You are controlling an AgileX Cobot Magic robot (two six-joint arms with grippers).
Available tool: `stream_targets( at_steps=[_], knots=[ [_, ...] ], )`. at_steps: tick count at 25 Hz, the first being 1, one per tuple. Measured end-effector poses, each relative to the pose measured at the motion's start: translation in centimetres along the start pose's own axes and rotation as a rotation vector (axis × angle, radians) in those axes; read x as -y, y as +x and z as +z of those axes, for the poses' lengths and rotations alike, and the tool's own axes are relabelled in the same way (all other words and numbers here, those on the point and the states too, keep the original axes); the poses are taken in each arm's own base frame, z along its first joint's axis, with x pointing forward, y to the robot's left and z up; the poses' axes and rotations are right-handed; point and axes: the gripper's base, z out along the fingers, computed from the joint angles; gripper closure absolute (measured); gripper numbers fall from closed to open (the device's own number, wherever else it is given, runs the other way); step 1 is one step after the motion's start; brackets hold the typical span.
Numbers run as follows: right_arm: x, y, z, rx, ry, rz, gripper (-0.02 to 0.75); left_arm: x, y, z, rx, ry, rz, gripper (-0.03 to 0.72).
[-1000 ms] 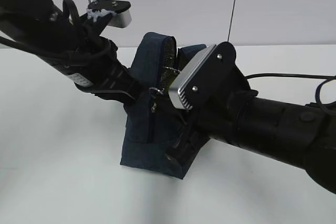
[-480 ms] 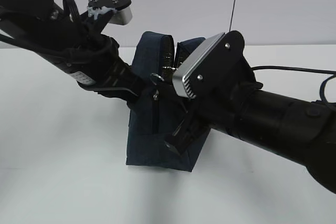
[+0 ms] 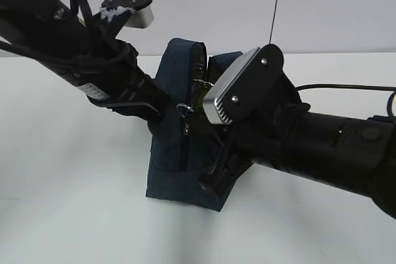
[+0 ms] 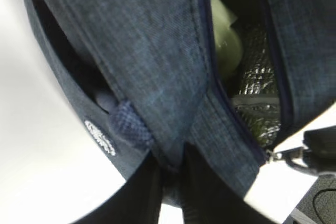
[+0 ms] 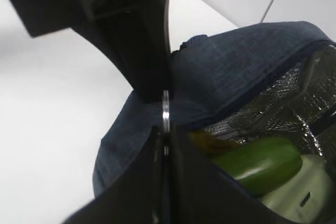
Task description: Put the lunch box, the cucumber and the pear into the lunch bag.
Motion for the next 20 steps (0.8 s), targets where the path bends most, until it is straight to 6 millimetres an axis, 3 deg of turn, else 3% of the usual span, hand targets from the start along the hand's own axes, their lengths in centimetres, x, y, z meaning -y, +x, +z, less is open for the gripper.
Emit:
stream_targets(
  at_steps=[12,20],
  knots=[
    [-0.46,-0.38,-0.05,0.038,-0.051,0.025,0.738,0.69,0.76,-1.09,-0.070,0.045,-0.003,0.461],
    [-0.46,-0.60,-0.06,0.063,-0.052,0.024,0.738,0.79,0.85,-1.11,-0.079,0.055,-0.005,0.463]
  ],
)
